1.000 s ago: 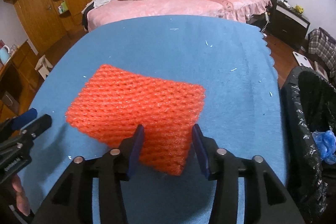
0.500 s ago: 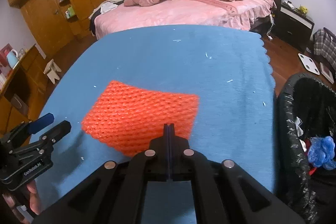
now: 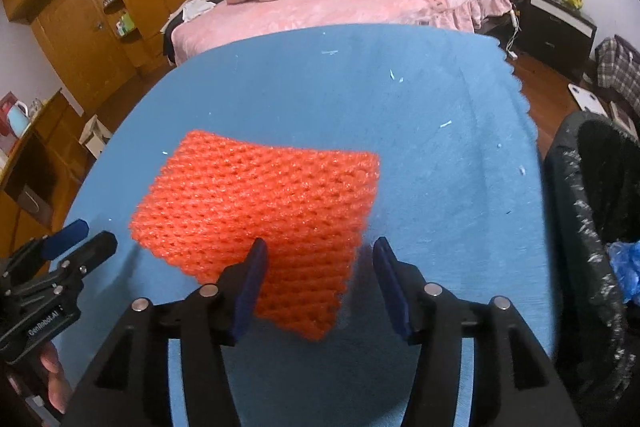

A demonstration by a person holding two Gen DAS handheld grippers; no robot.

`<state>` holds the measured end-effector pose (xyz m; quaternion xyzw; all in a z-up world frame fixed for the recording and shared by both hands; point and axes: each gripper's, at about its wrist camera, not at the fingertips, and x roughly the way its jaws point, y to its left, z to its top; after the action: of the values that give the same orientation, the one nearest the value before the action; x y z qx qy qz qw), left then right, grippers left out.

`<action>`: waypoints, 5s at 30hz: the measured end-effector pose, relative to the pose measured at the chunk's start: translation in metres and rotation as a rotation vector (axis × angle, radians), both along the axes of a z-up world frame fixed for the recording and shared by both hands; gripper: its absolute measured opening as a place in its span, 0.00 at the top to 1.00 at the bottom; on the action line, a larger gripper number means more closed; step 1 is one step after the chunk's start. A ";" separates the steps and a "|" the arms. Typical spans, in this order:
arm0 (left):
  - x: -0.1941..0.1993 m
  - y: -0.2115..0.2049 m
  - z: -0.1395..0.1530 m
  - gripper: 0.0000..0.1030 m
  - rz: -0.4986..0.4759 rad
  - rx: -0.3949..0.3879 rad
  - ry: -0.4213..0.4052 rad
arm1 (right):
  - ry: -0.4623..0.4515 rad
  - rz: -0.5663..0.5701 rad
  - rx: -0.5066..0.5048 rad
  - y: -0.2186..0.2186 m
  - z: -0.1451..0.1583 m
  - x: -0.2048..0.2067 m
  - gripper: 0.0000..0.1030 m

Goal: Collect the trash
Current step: 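Lift the orange pad with the right tool beside the left tool, then grasp the second orange mesh pad on the table with the left tool, then carry both orange pads with both tools over the black bin, then open the left tool to drop its pad while the right tool drops its pad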

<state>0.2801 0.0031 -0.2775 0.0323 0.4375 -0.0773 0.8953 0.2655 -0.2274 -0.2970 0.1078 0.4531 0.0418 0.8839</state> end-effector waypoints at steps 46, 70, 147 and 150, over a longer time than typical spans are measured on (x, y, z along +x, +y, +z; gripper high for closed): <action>0.027 -0.138 -0.031 0.35 -0.183 -0.010 0.045 | -0.079 -0.215 0.077 -0.114 0.004 -0.001 0.86; 0.005 -0.107 0.042 0.93 -0.144 -0.013 -0.014 | -0.160 -0.197 0.079 -0.095 0.064 -0.035 0.86; -0.052 -0.391 0.017 0.38 -0.524 0.009 0.027 | 0.035 -0.384 -0.045 -0.339 0.036 -0.124 0.67; -0.053 -0.393 0.022 0.24 -0.528 0.005 0.018 | 0.021 -0.394 -0.044 -0.340 0.042 -0.125 0.65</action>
<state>0.2266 -0.3897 -0.2558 0.1468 0.4222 -0.3072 0.8401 0.1403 -0.5678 -0.2550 0.1756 0.4334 -0.1430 0.8723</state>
